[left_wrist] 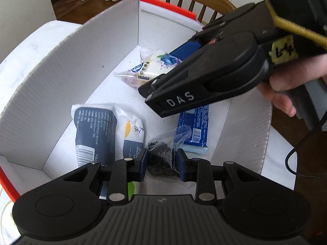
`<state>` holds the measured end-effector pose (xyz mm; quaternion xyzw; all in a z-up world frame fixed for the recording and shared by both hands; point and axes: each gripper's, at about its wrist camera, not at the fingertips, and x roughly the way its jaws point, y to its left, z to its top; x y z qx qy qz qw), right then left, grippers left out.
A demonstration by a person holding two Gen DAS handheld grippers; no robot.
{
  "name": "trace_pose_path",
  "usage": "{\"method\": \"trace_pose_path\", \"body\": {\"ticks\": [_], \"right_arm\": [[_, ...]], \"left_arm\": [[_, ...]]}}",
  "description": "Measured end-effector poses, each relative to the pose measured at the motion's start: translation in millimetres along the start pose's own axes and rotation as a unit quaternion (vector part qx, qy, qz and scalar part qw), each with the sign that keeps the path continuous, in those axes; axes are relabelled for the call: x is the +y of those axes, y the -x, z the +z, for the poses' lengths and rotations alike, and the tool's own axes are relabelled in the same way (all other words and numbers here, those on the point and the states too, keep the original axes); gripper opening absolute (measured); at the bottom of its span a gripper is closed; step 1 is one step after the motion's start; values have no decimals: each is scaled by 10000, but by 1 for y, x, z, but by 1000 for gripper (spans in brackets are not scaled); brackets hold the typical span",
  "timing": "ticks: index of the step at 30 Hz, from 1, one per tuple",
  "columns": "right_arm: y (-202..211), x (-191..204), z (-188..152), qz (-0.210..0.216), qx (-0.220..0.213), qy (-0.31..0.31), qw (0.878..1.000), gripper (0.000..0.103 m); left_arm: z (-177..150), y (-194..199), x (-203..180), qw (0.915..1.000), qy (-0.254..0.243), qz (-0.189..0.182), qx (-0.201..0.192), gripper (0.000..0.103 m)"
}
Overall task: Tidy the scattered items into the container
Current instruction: 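Lower the bread bag and the seaweed bag into the box, then open both tools to release the bread bag and seaweed bag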
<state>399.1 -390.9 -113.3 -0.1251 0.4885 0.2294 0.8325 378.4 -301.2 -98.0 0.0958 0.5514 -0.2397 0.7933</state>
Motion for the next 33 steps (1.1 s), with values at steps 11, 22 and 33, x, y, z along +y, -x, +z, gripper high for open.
{"method": "trace_pose_path", "body": {"ticks": [11, 22, 33], "right_arm": [[-18, 5, 6, -16, 643, 133, 9978, 62], [-16, 6, 5, 79, 642, 116, 9978, 69], [8, 3, 6, 260, 373, -28, 9990, 79]], "left_arm": [[-2, -3, 4, 9999, 81, -85, 31, 29], [-4, -1, 4, 9999, 163, -56, -5, 30], [-8, 15, 9, 9992, 299, 103, -227, 67]]}}
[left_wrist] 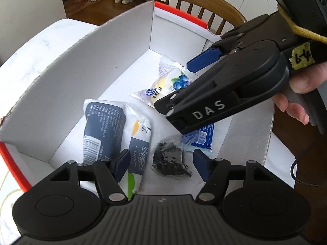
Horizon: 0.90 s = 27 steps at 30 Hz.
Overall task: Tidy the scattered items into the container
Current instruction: 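Open both tools to release the bread bag and seaweed bag, then withdraw both tools from the box toward the items on the placemat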
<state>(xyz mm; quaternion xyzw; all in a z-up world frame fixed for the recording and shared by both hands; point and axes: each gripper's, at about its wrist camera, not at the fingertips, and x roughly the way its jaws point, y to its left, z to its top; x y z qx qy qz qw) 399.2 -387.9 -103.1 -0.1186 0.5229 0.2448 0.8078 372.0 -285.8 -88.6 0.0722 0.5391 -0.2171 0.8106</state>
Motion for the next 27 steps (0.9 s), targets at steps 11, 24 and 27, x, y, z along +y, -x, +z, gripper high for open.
{"method": "trace_pose_path", "body": {"ticks": [11, 24, 27], "right_arm": [[26, -8, -6, 42, -279, -208, 9994, 82], [55, 1, -12, 182, -613, -212, 9977, 84], [64, 5, -15, 198, -717, -209, 9970, 85]], "left_arm": [[-2, 28, -1, 9990, 175, -33, -416, 67], [-14, 68, -12, 9943, 364, -19, -1007, 74], [-21, 81, -14, 9923, 405, -20, -1168, 76]]}}
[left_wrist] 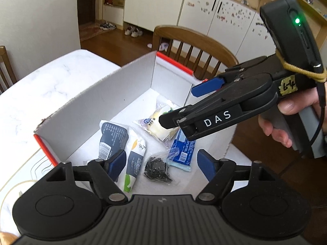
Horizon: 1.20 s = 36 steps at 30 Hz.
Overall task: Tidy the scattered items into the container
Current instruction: 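Withdraw both tools from the box toward the items on the placemat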
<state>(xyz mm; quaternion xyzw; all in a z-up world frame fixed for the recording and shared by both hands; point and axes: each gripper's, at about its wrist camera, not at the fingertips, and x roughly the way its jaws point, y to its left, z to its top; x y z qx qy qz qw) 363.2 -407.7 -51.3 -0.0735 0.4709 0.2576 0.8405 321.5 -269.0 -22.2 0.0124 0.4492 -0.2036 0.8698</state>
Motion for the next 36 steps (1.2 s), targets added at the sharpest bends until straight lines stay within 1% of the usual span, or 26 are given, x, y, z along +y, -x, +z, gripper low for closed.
{"method": "trace_pose_path", "body": {"ticks": [3, 6, 16, 19, 22, 27, 29, 30, 36], "right_arm": [[10, 5, -2, 29, -141, -20, 9999, 86], [19, 12, -5, 65, -293, -22, 9995, 88], [52, 49, -15, 96, -923, -57, 9957, 98], [58, 64, -17, 116, -1086, -78, 9940, 98], [59, 79, -19, 143, -1125, -114, 9935, 99], [60, 106, -23, 248, -1165, -78, 9928, 99], [60, 118, -24, 257, -1182, -33, 9927, 99], [60, 124, -25, 250, -1205, -2, 9924, 99], [56, 158, -30, 304, -1204, 82, 9922, 99]], "left_arm": [[-5, 13, 1, 9999, 80, 4, -132, 77], [-11, 27, 4, 9995, 213, -8, -244, 82], [-36, 77, 22, 9963, 533, 47, -667, 85], [-46, 90, 28, 9954, 572, 98, -758, 86], [-56, 103, 33, 9947, 577, 78, -845, 86], [-74, 123, 42, 9938, 574, 188, -938, 86], [-81, 130, 50, 9930, 652, 161, -971, 95], [-85, 134, 54, 9926, 695, 150, -985, 102], [-107, 154, 75, 9908, 840, 163, -1045, 103]]}}
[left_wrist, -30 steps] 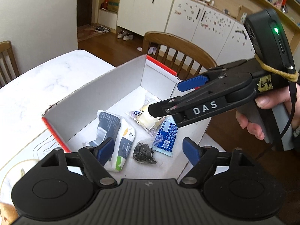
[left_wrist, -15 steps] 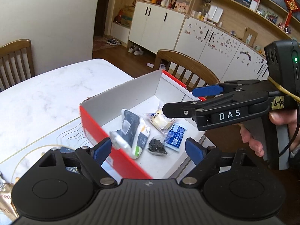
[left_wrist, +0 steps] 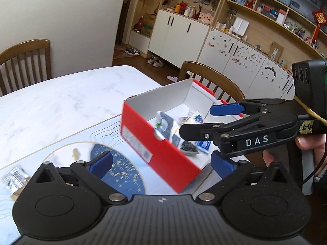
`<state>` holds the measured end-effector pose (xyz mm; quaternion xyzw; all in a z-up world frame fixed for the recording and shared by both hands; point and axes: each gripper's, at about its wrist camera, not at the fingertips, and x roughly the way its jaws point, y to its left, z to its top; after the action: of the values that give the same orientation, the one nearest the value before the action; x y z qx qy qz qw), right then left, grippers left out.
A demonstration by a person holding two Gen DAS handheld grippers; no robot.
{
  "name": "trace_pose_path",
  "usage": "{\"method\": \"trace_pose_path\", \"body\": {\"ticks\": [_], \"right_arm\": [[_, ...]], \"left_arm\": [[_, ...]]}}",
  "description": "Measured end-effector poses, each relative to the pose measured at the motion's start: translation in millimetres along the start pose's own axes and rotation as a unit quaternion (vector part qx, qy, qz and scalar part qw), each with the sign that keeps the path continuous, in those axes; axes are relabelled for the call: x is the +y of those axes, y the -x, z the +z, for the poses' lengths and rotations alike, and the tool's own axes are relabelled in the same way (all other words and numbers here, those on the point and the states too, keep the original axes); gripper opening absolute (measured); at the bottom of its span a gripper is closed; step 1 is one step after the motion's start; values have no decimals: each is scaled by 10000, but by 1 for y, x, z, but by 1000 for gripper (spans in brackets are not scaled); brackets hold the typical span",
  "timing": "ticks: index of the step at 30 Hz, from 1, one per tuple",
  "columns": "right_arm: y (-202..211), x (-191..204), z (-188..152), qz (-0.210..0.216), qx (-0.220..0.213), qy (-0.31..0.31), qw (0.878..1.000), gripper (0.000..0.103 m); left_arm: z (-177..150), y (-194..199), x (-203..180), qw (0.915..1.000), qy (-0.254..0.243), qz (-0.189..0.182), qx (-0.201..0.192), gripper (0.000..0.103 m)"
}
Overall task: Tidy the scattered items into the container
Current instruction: 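Withdraw both tools from the box toward the items on the placemat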
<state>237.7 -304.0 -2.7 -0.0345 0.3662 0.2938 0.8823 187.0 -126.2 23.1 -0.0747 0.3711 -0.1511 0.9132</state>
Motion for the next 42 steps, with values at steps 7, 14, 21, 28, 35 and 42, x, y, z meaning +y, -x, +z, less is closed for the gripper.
{"method": "trace_pose_path", "body": {"ticks": [7, 14, 21, 28, 35, 42], "right_arm": [[-5, 31, -7, -34, -5, 7, 10000, 99], [-11, 57, -13, -45, 4, -70, 10000, 99], [-16, 82, -22, -38, 52, -20, 10000, 98], [-27, 104, -31, -23, 150, 62, 9999, 98], [-44, 128, -40, 34, 279, 252, 9993, 97], [-66, 145, -49, 91, 439, 331, 9984, 94]], "left_arm": [[-18, 24, 26, 9999, 64, 95, -100, 103], [-41, 45, 54, 9993, 213, 235, -180, 103], [-68, 60, 78, 9985, 292, 428, -186, 103], [-97, 69, 99, 9974, 317, 640, -95, 103], [-120, 70, 121, 9963, 537, 658, 119, 103], [-139, 65, 137, 9943, 617, 804, 334, 103]]}}
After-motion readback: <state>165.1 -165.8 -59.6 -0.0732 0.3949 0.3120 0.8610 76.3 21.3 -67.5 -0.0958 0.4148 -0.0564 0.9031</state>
